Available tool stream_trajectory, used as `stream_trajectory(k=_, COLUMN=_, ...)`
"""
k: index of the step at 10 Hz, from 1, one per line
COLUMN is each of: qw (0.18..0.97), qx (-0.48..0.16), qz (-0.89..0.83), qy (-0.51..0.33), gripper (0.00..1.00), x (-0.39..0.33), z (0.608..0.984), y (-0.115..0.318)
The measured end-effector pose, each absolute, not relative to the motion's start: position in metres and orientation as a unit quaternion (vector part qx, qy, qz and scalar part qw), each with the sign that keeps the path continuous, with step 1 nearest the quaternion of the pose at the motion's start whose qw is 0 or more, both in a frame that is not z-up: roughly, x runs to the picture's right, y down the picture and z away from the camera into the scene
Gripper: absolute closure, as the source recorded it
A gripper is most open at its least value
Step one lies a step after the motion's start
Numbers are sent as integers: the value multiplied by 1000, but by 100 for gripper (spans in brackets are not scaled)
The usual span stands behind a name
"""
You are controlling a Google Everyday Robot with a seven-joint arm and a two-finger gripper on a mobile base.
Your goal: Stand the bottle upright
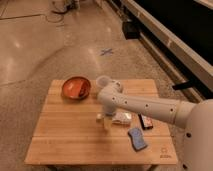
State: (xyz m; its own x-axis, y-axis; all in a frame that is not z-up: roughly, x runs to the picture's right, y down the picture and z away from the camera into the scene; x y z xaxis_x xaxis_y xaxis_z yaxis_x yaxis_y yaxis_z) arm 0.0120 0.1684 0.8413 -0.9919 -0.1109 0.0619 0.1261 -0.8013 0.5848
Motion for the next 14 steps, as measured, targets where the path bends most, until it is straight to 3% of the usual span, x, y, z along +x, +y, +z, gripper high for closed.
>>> stream_trajectory(k=7, qw=-38, qx=-102, qz=-962, qy=-250, gripper=29, x=20, z=852, y=142)
stream_trajectory(k=14, qw=-129, qx=-199, qz=-936, qy=-262, gripper=29, x=27, z=862, y=164)
